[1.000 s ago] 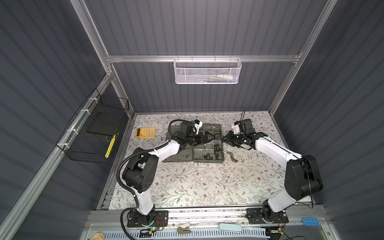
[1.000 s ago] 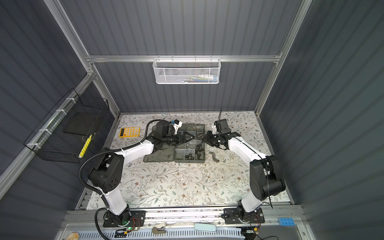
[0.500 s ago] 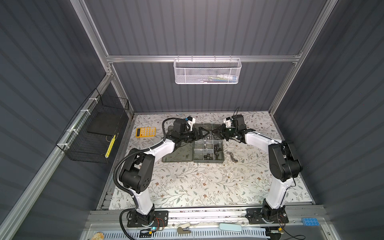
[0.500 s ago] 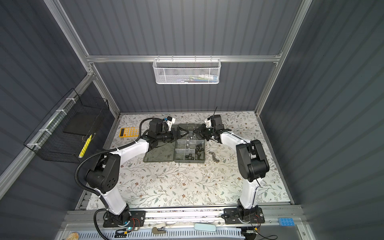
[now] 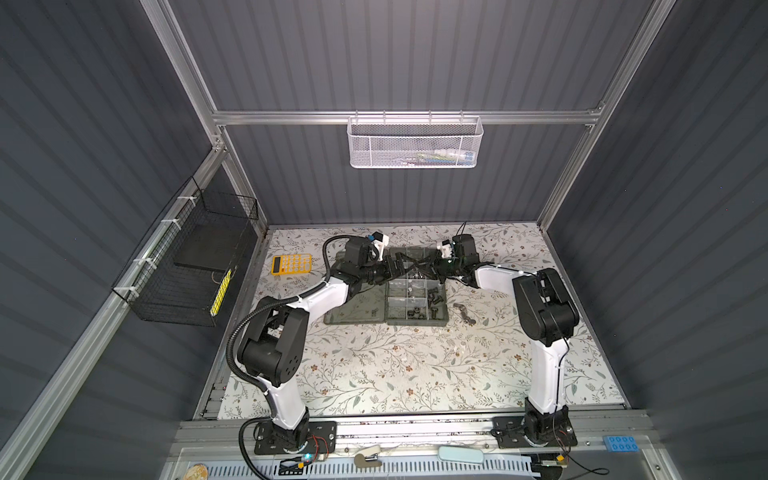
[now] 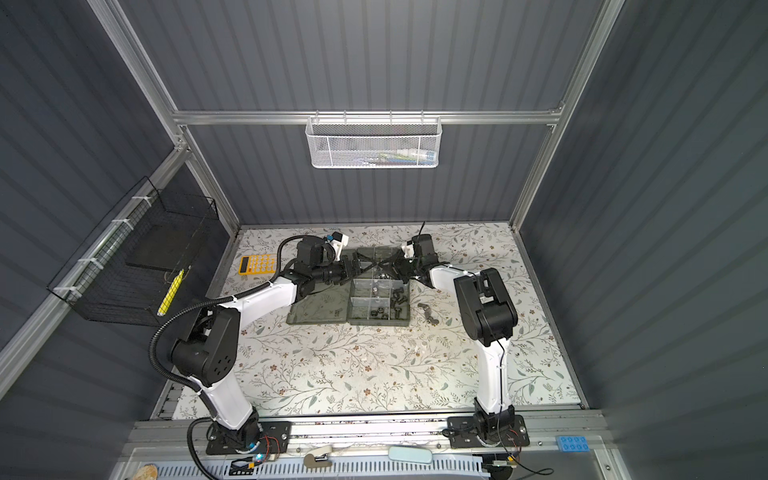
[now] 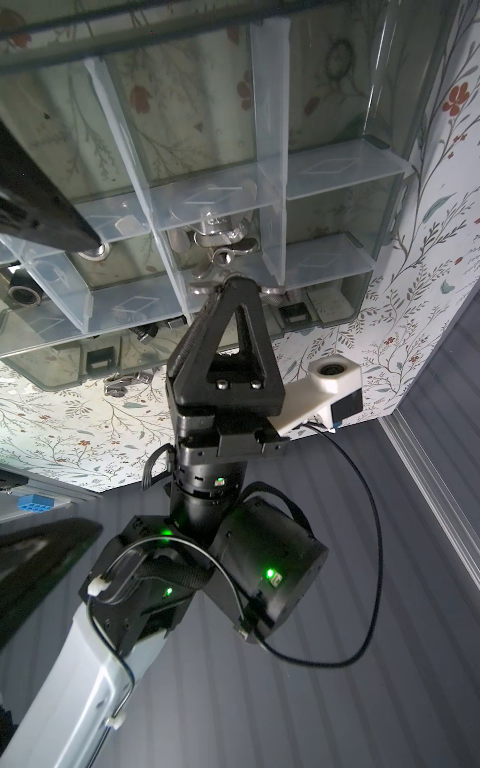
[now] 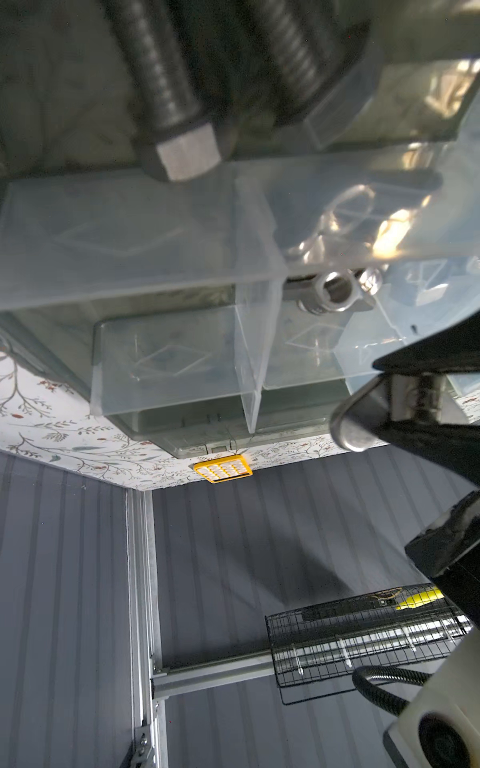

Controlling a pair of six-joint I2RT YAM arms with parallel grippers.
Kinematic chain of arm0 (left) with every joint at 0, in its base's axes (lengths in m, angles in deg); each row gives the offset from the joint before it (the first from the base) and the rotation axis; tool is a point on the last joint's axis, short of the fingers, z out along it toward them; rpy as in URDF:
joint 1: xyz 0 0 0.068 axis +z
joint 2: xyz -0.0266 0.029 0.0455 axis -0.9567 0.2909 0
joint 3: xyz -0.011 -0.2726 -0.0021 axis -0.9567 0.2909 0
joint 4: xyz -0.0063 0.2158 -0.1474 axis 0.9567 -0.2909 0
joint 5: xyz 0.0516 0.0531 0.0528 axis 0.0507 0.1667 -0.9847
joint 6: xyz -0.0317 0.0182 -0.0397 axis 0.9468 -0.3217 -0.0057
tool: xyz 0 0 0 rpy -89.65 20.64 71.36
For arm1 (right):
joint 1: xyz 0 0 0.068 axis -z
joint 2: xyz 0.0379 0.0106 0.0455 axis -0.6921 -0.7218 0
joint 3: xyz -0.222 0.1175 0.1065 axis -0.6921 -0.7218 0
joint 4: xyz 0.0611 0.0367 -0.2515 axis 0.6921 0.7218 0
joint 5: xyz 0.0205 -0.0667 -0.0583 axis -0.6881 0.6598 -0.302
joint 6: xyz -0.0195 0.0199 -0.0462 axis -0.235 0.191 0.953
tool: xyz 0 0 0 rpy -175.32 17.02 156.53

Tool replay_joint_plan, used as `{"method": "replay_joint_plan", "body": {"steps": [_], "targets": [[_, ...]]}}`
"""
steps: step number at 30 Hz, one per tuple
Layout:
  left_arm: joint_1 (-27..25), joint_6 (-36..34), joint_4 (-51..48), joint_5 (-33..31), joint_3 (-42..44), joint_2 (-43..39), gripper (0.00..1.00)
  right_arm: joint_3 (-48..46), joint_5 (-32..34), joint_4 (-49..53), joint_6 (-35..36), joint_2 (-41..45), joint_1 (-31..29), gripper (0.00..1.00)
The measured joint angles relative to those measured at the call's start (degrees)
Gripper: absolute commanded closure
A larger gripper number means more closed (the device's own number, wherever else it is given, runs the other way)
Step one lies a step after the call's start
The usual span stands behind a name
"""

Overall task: Sort the screws and nuts into containers
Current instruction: 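Lower the wing nut into the compartment and open the right gripper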

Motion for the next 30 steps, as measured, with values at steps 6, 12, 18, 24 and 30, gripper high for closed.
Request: {"method": "replay_joint_plan", "body": {"steps": [6,12,18,24,30], "targets": [[0.0,0.2,0.0,0.0,0.0,0.0,0.00,0.1,0.2,-0.9,-1.0,-1.4,0.0,0.77],[0.0,0.4,0.0,0.0,0.0,0.0,0.00,0.1,0.7,-1.1,-1.0,-1.5,0.0,0.73],[0.0,0.4,0.0,0.0,0.1,0.0,0.00,0.1,1.4,-1.1,-1.0,-1.5,0.0,0.71],[0.0,0.5,0.1,0.0,0.1,0.0,0.00,0.1,1.6,-1.0,-1.0,-1.5,0.0,0.69],[0.0,0.6,0.4,0.0,0.1,0.0,0.00,0.3,1.7,-0.7,-0.1,-1.4,0.0,0.64]]}}
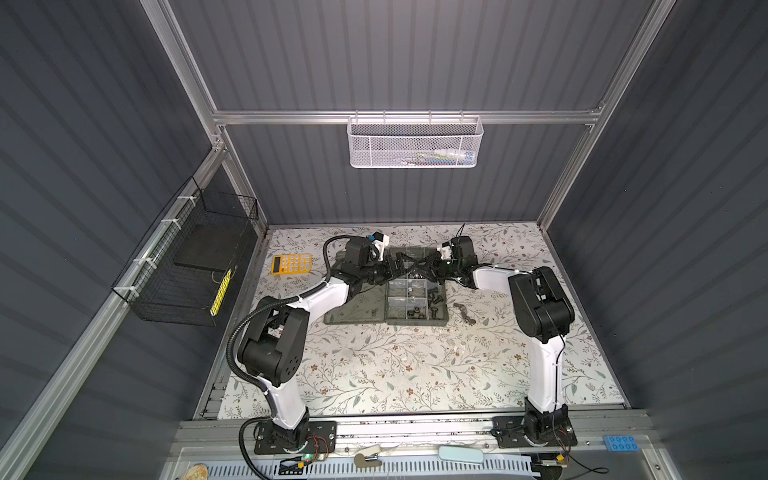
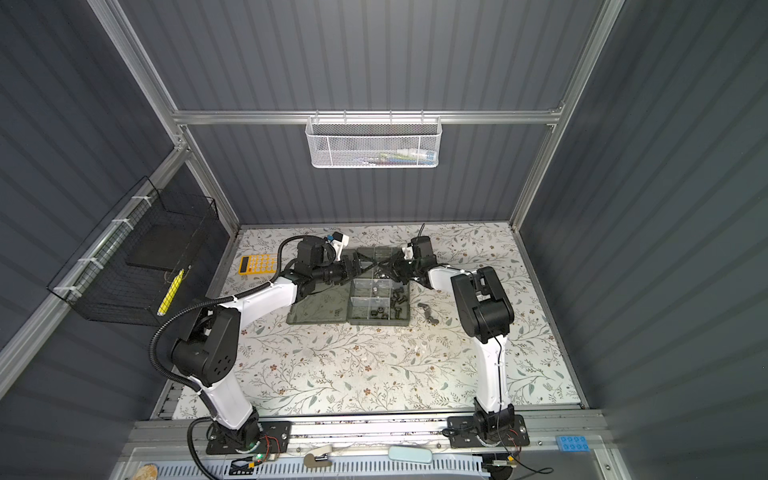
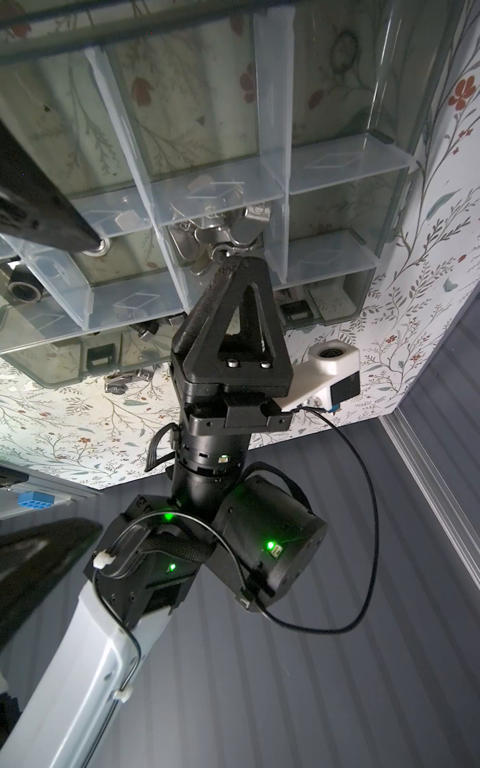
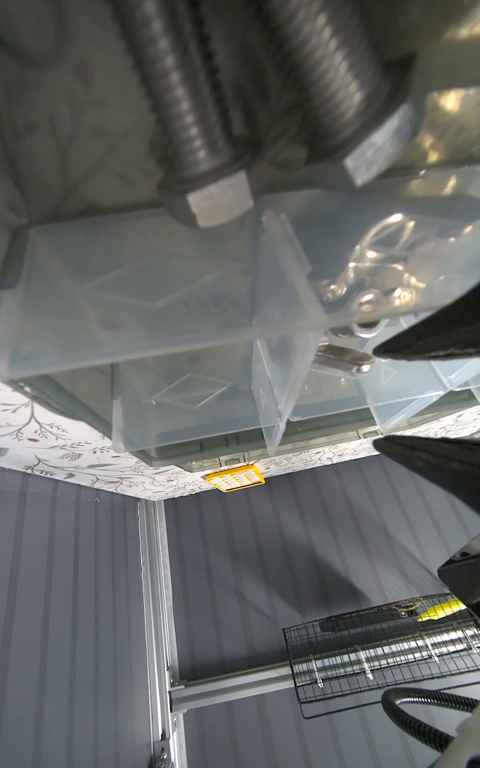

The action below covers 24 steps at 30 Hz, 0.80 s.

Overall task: Sort the screws and nuts into containers
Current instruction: 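Lower the wing nut into the compartment and open the right gripper, then move the empty right gripper back over the remaining wing nuts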

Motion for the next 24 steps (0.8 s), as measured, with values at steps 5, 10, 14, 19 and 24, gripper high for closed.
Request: {"method": "replay_joint_plan", "body": {"steps": [5,10,14,19,24], "targets": [[0.0,0.0,0.0,0.2,0.0,0.0,0.00,0.2,0.3,1.2,0.8,0.8,0.0,0.59],[0.0,0.0,0.2,0.5,0.0,0.0,0.00,0.2,0.7,3.5,1.8,3.7,0.2,0.54],[-0.2,0.0,0.9,0.6,0.0,0.0,0.00,-0.1,1.6,5.3,3.3,8.1,0.6,0.45],[-1.0,0.0,0.9,1.0,0.0,0.0,0.00,-3.3,2.5,6.8,5.6,15.1,2.3,0.34],[-3.0,-1.0,0.6,0.9,0.0,0.0,0.00,-7.9,4.3,11.4,9.6,21.8,4.6,0.19]]}}
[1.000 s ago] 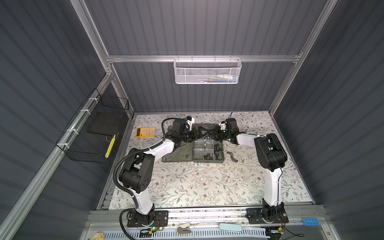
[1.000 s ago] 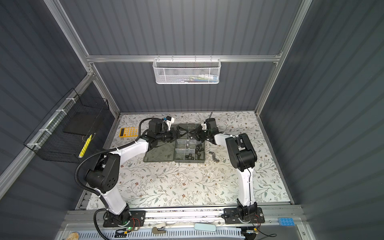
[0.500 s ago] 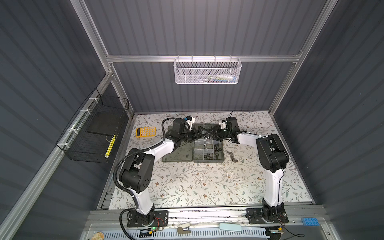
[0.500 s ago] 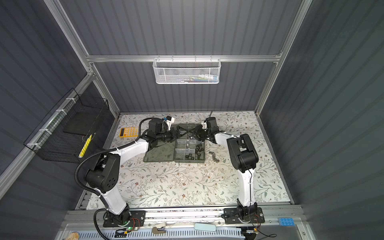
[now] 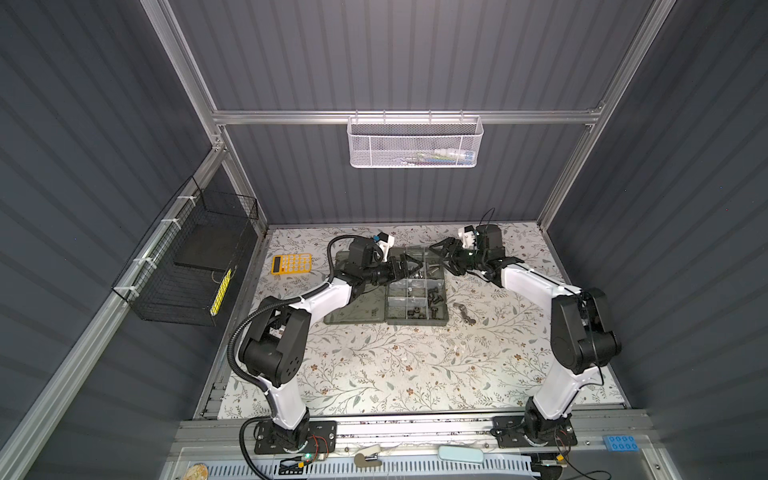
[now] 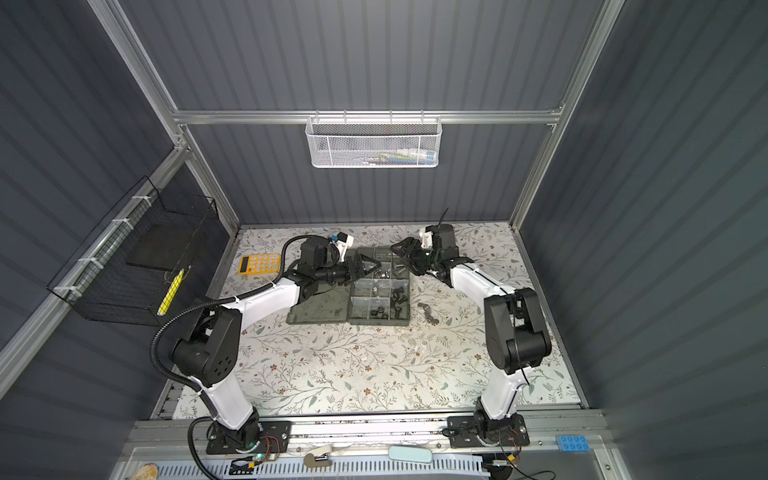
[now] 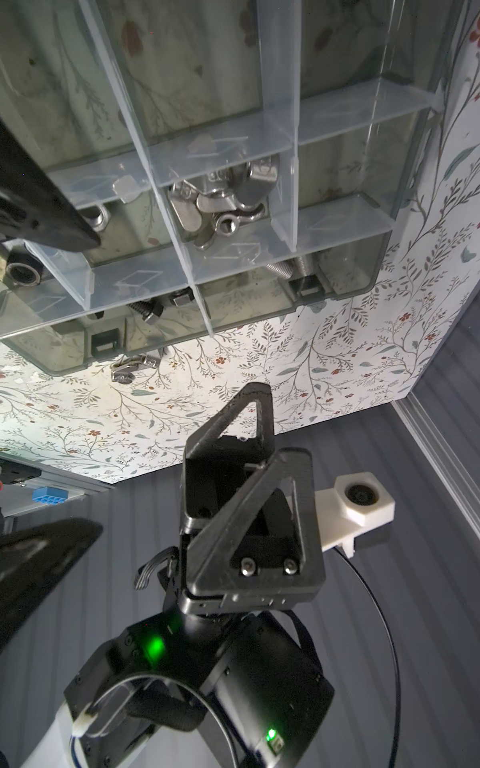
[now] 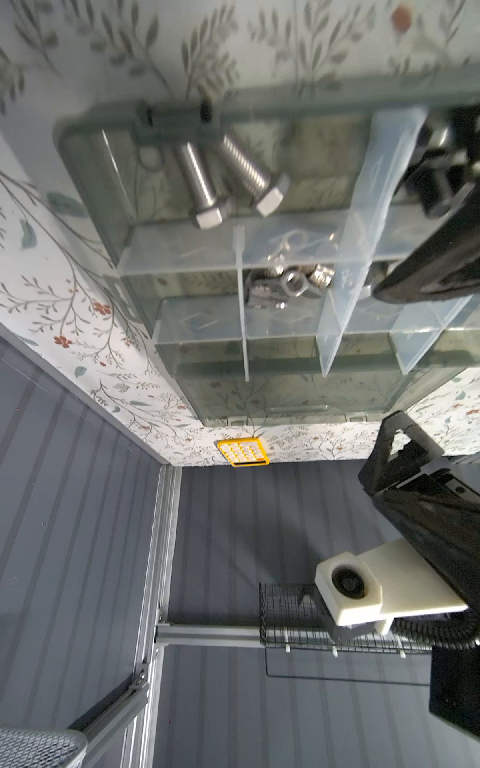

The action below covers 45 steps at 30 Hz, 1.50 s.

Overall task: Sort the screws and nuts into containers
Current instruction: 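Move the empty right gripper back over the remaining wing nuts, then lower the right gripper and grasp a silver wing nut on the table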

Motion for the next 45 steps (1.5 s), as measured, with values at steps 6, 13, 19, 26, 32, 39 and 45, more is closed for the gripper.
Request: {"method": "replay_joint_plan", "body": {"steps": [6,13,19,26,32,39,45], "targets": [[-3.8,-3.4,-3.2,-0.8,-0.1,0.0,0.00,-5.3,2.6,7.5,5.7,7.6,2.9,0.01],[-7.5,-6.6,-7.9,-2.6,-1.2,-0.1,0.00,-8.4,6.5,17.8,12.0,14.8,4.8,0.01],[-7.5,-5.6,-11.0,-3.9,-4.6,-0.1,0.00,-12.1,10.4,24.6,16.3,20.1,4.8,0.01],[-7.7,1.0,-8.8,-7.4,-1.6,-1.0,0.00,-19.2,14.6,28.7,19.3,21.3,4.8,0.07],[-10.0,4.9,-8.4,-12.1,1.9,-4.4,0.00,-20.9,17.6,30.8,22.0,21.2,4.7,0.24],[-14.2,10.0,-3.3,-14.8,4.2,-6.1,0.00,-18.1,20.1,31.8,25.2,15.1,3.1,0.42],[-17.9,14.4,1.4,-17.0,7.6,-5.2,0.00,-15.4,23.4,32.7,27.6,9.6,-0.1,0.48]]}}
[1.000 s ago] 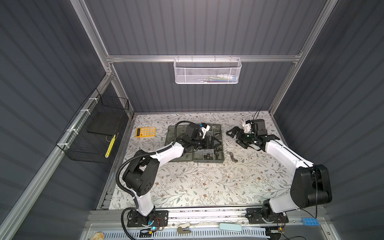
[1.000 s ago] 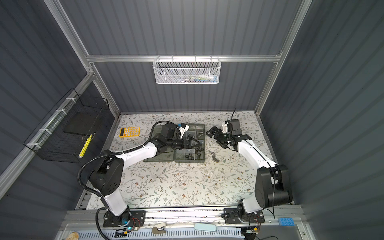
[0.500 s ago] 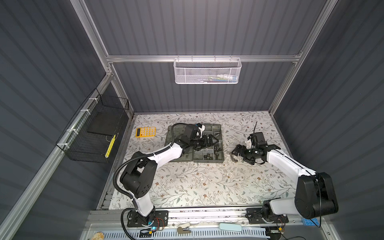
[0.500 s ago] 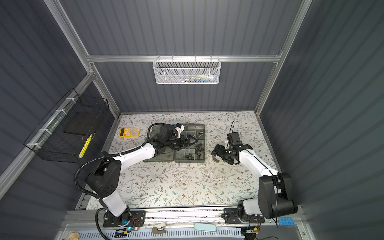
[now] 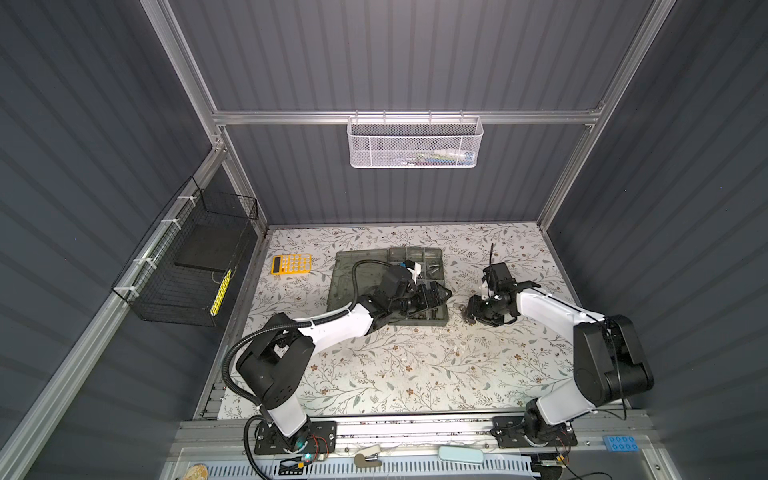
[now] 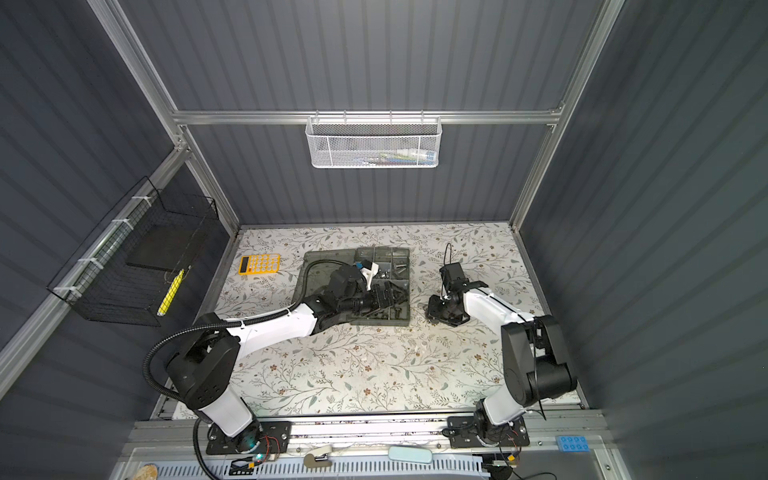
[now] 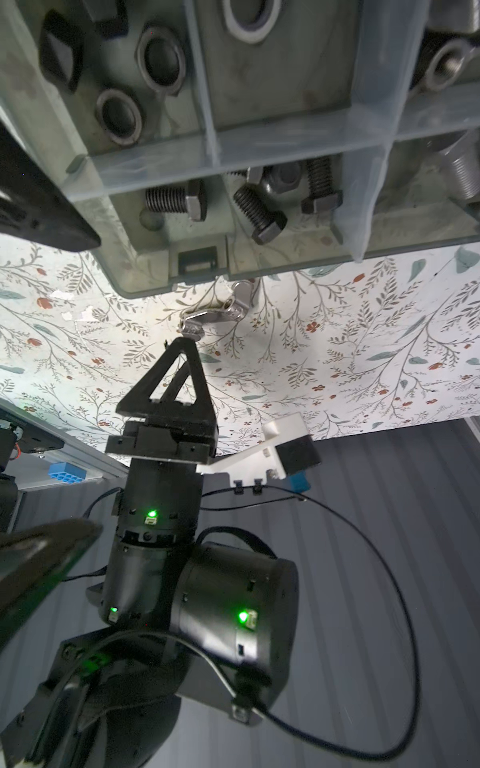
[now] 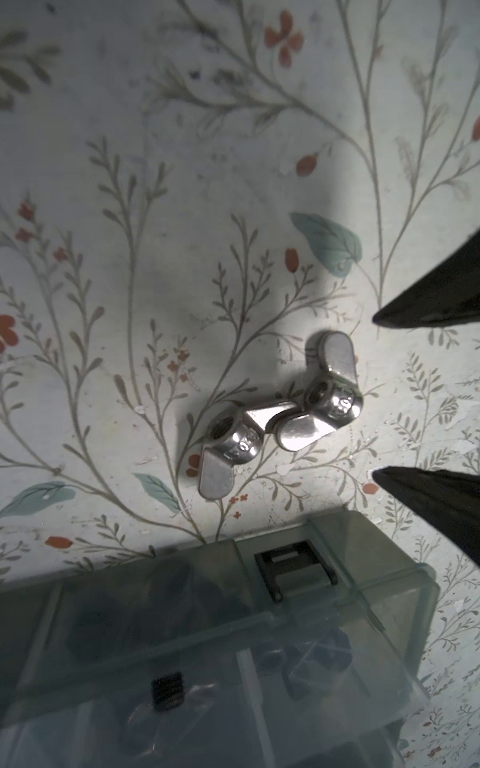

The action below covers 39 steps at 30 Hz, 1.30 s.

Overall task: Sort the screws and nuts into containers
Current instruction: 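Lower the right gripper and grasp a silver wing nut on the table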

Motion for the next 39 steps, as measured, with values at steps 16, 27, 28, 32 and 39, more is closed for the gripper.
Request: {"method": "replay_joint_plan", "body": {"steps": [16,27,28,32,39], "targets": [[-1.1,1.6,2.5,-0.2,0.1,1.9,0.00,4.6,5.3,1.3,2.7,-8.0,-2.5,0.60],[-1.1,2.0,3.7,-0.2,1.2,1.9,0.00,5.8,6.3,1.0,3.1,-9.7,-4.7,0.66],[-1.1,2.0,3.8,-0.2,1.2,1.9,0.00,5.7,6.4,0.9,3.1,-9.7,-4.8,0.66],[-1.1,2.0,3.8,-0.2,1.2,1.9,0.00,4.5,6.3,-0.4,2.6,-8.9,-4.9,0.64],[-1.3,1.9,3.7,-0.2,1.2,1.9,0.00,2.6,6.3,-0.8,2.3,-7.1,-5.1,0.59]]}}
